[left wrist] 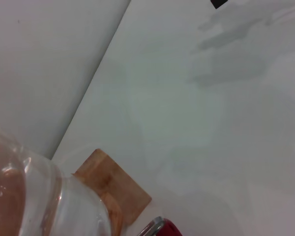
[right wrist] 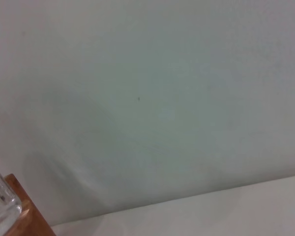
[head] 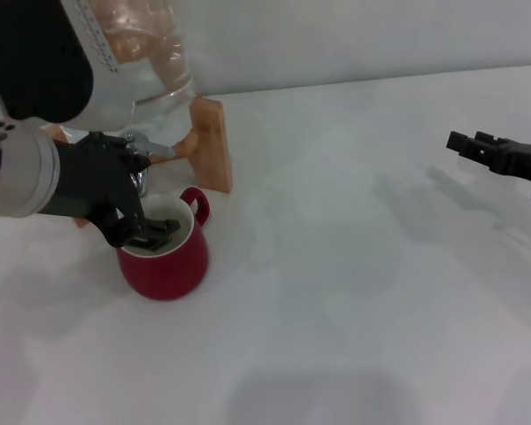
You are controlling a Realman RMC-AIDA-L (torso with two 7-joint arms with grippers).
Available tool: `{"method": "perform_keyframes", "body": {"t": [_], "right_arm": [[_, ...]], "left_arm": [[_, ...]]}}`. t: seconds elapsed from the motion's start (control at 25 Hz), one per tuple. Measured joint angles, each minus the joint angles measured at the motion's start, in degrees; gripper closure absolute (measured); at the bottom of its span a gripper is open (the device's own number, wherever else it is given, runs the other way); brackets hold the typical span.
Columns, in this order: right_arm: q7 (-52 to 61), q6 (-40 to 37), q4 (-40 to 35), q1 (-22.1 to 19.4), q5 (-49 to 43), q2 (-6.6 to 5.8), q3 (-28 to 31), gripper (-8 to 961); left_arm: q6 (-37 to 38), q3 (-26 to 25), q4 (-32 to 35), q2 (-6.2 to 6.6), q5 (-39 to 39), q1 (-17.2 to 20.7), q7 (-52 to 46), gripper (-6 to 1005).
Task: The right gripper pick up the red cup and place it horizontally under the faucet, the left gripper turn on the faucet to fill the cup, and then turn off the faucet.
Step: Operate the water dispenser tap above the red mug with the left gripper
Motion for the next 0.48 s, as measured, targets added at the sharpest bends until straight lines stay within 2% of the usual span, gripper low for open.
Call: {"method": "perform_keyframes", "body": {"t": [0.48], "right_arm": [[0.0, 0.0, -0.4, 0.1, 0.1, 0.00, 0.0, 360]], "left_arm": [[0.5, 0.0, -0.1, 0.00, 0.6, -0.2, 0.1, 200]]}}
